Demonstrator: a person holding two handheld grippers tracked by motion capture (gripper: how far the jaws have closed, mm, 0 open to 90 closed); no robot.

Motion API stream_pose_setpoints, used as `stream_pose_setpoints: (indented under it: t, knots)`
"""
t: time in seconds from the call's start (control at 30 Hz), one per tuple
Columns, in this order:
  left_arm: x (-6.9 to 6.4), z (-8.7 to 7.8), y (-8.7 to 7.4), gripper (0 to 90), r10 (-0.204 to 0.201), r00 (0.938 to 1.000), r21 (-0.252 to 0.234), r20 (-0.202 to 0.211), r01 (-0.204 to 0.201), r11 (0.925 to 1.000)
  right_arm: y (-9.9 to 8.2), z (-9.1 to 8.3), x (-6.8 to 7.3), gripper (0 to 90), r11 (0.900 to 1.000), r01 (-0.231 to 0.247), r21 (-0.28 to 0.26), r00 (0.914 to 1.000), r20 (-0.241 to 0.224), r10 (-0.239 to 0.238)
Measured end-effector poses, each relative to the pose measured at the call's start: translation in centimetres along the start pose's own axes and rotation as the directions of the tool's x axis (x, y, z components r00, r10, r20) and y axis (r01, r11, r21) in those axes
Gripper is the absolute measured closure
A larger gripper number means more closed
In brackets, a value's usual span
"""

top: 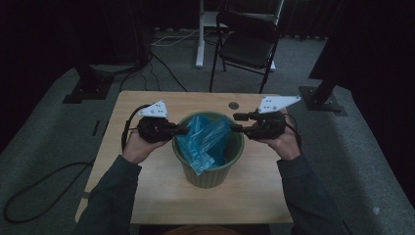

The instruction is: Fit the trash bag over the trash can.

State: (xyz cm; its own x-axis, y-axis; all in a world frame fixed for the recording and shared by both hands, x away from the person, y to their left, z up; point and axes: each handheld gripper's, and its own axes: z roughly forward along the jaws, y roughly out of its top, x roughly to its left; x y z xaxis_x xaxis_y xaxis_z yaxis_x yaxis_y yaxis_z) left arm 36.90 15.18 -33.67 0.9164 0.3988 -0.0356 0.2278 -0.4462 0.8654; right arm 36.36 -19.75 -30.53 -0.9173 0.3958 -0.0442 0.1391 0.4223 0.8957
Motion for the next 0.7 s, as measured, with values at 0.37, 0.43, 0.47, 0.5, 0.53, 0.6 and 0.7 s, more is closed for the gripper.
stream_pose_setpoints:
  t: [0.37, 0.43, 0.47, 0.5, 0.53, 0.6, 0.7]
  knots:
    - [-0.6, 0.5, 0.3, 88.4, 0.023, 0.9997, 0.004, 0.011, -0.023, 0.9997, 0.7, -0.3, 0.5, 60.3, 0.9983, 0.041, -0.041, 0.9991, -0.011, -0.041]
    - [-0.8, 0.8, 0.5, 88.4, 0.030, 0.9994, 0.007, 0.016, -0.030, 0.9995, 1.3, 0.1, 0.8, 58.9, 0.9976, 0.049, -0.048, 0.9988, -0.004, -0.050]
    - [-0.9, 0.9, 0.7, 88.4, 0.035, 0.9993, 0.009, 0.016, -0.035, 0.9993, 1.6, 0.2, 0.9, 58.0, 0.9971, 0.052, -0.055, 0.9986, -0.004, -0.052]
    - [-1.0, 1.0, 0.7, 88.4, 0.036, 0.9992, 0.007, 0.017, -0.036, 0.9993, 2.0, 0.5, 1.1, 56.5, 0.9965, 0.055, -0.063, 0.9985, -0.004, -0.055]
    - [-1.0, 1.1, 0.8, 88.4, 0.041, 0.9990, 0.007, 0.020, -0.041, 0.9991, 2.3, 0.6, 1.2, 56.1, 0.9960, 0.057, -0.068, 0.9984, 0.000, -0.057]
    - [-1.2, 1.3, 0.8, 88.4, 0.048, 0.9986, 0.012, 0.023, -0.048, 0.9988, 2.9, 0.9, 1.5, 55.4, 0.9943, 0.066, -0.084, 0.9978, 0.005, -0.065]
    - [-1.4, 1.6, 0.9, 88.4, 0.057, 0.9981, 0.022, 0.023, -0.057, 0.9981, 3.9, 1.5, 1.9, 55.7, 0.9924, 0.071, -0.100, 0.9975, 0.004, -0.071]
